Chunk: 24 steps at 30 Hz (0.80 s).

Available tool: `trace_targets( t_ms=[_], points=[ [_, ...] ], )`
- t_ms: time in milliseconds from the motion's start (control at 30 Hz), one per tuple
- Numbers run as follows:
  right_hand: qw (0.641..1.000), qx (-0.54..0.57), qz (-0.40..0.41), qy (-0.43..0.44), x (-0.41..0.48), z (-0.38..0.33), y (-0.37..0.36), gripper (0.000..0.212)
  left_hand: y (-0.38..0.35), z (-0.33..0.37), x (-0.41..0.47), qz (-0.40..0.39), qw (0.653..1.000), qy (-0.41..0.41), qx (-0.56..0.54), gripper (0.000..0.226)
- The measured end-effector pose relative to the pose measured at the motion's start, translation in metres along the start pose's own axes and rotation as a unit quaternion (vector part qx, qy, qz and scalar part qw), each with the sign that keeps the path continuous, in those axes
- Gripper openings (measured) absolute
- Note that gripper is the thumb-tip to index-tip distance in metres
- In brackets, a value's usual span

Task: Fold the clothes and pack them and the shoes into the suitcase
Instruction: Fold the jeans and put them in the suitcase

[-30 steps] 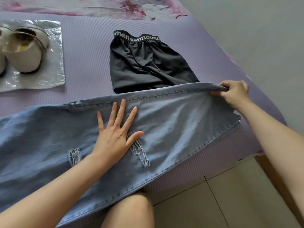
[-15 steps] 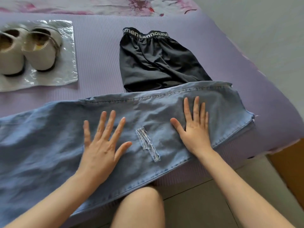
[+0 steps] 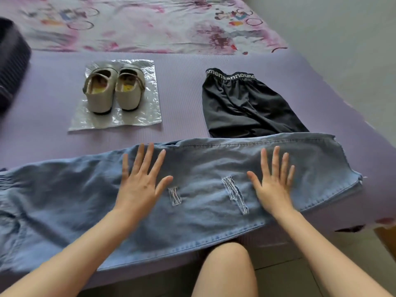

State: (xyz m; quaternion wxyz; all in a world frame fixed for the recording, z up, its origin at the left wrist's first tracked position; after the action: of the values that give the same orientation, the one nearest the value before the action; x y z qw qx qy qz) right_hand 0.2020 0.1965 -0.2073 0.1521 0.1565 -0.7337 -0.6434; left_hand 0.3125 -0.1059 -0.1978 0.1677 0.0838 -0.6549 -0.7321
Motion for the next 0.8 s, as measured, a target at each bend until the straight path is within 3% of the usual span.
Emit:
trace_targets(
  t_ms=[100,200,333,433,533,633,733,800],
  points=[
    [0.989,0.037,0.044,0.138,0.007,-0.094,0.007,0.07,0.01,-0.059,0.004,0.006,0.998,0.059,0.018,0.078],
    [0.971,0.093,0.046,0.213,0.039,-0.176,0.011,0.056,0.01,-0.116,0.006,-0.048,0.987,0.15,0.032,0.073],
    [0.966,0.109,0.003,0.233,0.091,-0.232,0.008,0.047,0.02,-0.165,0.014,-0.034,0.981,0.187,0.04,0.066],
    [0.98,0.016,0.006,0.198,0.115,-0.243,0.0,0.028,0.012,-0.19,0.0,-0.019,0.987,0.151,0.06,0.071],
    [0.991,-0.061,0.006,0.121,0.127,-0.242,-0.008,0.026,0.003,-0.203,-0.011,-0.029,0.991,0.126,0.042,0.082],
    [0.99,-0.056,0.06,0.113,0.121,-0.257,-0.008,0.033,0.006,-0.207,-0.011,-0.025,0.988,0.151,0.028,0.083],
    [0.966,0.028,0.164,0.2,0.079,-0.298,-0.006,0.05,0.022,-0.191,-0.028,0.036,0.99,0.132,0.043,0.074],
    [0.955,0.07,0.127,0.259,0.036,-0.332,-0.016,0.056,0.024,-0.189,-0.057,0.056,0.991,0.11,0.044,0.069]
  ],
)
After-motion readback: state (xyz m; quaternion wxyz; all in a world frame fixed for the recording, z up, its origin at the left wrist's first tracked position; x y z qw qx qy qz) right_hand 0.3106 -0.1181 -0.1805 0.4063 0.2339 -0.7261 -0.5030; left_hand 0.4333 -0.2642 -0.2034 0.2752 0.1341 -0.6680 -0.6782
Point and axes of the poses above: each hand's wrist, its own x-axis towards the middle knuckle, its own y-axis out of the back of the hand, z = x × y, the point moved 6 cm from there along x, towards the middle knuckle, and after that the axes turned 12 degrees about y, right-handed, at the moved point
